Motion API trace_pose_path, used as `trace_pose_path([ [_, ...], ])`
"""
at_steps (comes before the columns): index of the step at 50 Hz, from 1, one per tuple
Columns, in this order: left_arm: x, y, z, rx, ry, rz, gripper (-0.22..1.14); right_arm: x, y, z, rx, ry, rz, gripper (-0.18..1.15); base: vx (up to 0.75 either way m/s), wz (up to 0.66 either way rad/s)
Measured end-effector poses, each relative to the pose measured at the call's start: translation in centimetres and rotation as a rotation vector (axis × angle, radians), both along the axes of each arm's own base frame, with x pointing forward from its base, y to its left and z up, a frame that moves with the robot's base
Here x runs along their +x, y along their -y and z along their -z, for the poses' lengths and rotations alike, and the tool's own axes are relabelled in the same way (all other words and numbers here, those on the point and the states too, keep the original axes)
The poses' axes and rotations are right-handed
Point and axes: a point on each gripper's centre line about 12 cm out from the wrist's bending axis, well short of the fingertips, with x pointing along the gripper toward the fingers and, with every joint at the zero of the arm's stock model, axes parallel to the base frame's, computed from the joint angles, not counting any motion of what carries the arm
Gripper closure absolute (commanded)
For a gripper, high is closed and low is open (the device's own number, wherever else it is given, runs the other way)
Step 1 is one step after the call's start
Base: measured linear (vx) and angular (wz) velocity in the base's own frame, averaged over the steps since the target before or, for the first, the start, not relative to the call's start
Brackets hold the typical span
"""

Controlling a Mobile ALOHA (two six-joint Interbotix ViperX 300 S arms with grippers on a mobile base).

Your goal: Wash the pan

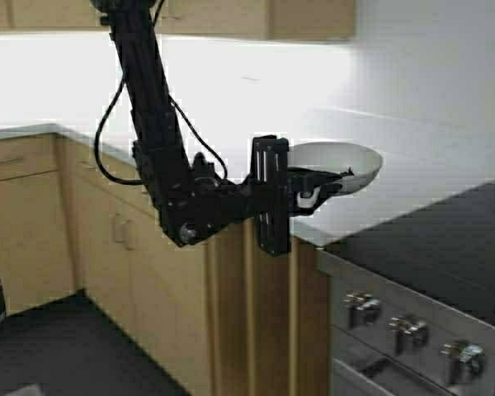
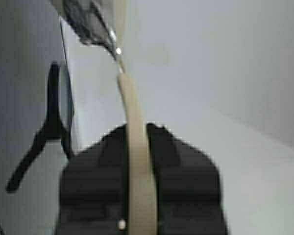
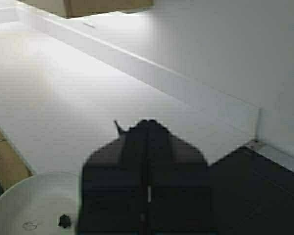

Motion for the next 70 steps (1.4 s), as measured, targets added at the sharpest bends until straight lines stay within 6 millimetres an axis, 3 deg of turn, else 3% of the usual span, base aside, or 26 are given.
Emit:
trace_pose_path([
  [12, -0.8, -1.4, -0.5, 0.001, 0.006, -0.023, 0.89, 0.0, 0.0, -0.1, -0.002, 0.002, 0.0, 0.92, 0.03, 0.61],
  [37, -2.2, -2.1, 0.1, 0.031, -0.023, 0.0, 0.89, 0.0, 0.0, 0.0, 0.0, -0.006, 0.0, 0.92, 0.03, 0.51],
  [62, -1.5, -2.2, -0.5, 0.016, -0.009, -0.021, 0.89, 0.1, 0.0, 0.2, -0.002, -0.014, 0.0, 0.92, 0.05, 0.58],
  [70, -2.3, -2.3, -0.2, 0.029, -0.022, -0.004, 0.89, 0.2, 0.0, 0.3, 0.0, -0.02, 0.0, 0.92, 0.06, 0.56],
])
